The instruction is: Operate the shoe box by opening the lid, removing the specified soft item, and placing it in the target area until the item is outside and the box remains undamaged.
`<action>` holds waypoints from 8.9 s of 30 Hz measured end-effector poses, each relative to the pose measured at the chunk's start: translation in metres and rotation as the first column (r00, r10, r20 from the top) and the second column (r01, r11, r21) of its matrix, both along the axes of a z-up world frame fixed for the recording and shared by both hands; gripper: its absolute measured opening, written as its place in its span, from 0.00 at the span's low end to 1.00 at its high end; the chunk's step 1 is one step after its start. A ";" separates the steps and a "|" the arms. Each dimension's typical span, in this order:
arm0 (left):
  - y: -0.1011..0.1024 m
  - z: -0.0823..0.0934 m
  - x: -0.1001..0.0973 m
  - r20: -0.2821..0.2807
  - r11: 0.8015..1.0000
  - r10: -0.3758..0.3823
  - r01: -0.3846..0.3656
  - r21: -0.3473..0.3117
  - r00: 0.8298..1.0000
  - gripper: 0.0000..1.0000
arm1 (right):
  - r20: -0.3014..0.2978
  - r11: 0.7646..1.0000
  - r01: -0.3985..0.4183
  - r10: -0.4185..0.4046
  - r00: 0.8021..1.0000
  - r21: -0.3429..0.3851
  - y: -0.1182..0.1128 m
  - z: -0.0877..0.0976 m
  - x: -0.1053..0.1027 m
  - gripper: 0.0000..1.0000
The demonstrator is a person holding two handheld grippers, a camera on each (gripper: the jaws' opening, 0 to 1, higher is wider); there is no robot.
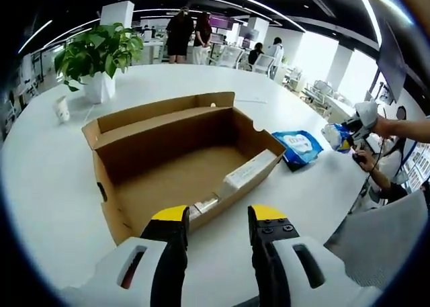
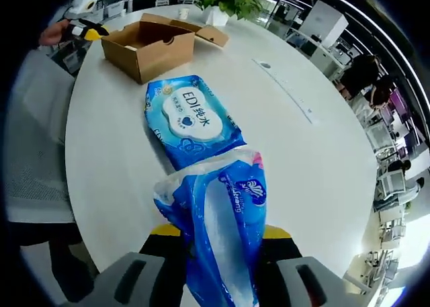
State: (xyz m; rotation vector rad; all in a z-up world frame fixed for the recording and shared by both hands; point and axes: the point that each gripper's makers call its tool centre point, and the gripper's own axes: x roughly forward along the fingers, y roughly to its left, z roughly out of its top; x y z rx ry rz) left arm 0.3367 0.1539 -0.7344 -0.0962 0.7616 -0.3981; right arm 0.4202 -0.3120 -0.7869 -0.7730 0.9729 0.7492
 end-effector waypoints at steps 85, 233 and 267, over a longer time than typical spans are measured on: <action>0.003 0.008 -0.003 0.030 1.000 0.002 -0.001 -0.029 1.000 0.35 | -0.034 0.952 -0.216 0.214 0.976 -0.214 -0.004 -0.010 0.024 0.48; -0.043 0.036 -0.005 0.117 0.979 -0.141 0.156 -0.130 0.983 0.43 | -0.181 0.945 -0.191 0.243 0.953 0.264 0.367 0.013 0.014 0.52; -0.036 0.031 -0.002 0.107 0.983 -0.134 0.146 -0.111 0.985 0.43 | -0.233 0.820 -0.553 0.572 0.786 0.149 0.384 -0.009 0.018 0.53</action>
